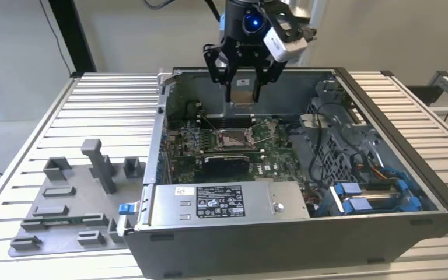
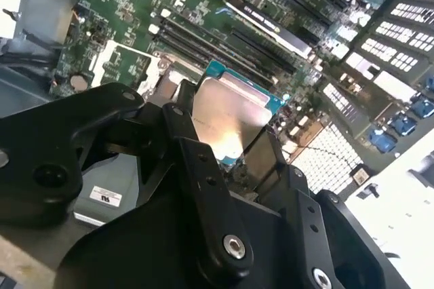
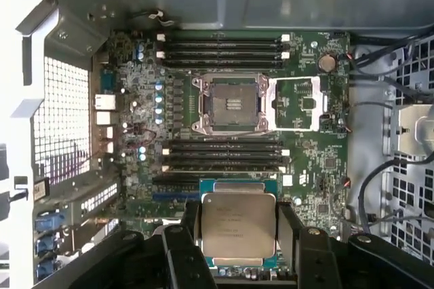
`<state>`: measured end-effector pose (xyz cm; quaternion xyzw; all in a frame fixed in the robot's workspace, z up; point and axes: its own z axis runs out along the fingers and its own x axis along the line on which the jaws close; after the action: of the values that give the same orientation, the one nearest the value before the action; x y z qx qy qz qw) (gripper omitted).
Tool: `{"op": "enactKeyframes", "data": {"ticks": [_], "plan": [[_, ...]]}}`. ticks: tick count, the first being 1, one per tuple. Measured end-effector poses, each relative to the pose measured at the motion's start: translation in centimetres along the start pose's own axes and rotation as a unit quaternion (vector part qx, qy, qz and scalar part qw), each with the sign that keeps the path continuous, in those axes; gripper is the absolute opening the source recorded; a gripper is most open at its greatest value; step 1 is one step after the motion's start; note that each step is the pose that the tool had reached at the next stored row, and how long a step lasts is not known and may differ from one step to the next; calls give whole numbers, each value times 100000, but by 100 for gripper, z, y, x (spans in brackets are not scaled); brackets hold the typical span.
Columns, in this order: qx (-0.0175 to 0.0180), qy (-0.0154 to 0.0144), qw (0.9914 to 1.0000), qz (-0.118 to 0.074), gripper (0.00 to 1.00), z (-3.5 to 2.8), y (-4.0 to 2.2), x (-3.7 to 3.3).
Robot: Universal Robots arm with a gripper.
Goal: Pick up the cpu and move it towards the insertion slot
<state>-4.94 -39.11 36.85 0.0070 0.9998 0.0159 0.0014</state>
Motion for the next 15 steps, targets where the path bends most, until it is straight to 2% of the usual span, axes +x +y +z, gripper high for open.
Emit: {"op": "enactKeyframes", "data": {"ticks": [15], "plan": [[3,-3,100000,82,0,51,408,16]]}}
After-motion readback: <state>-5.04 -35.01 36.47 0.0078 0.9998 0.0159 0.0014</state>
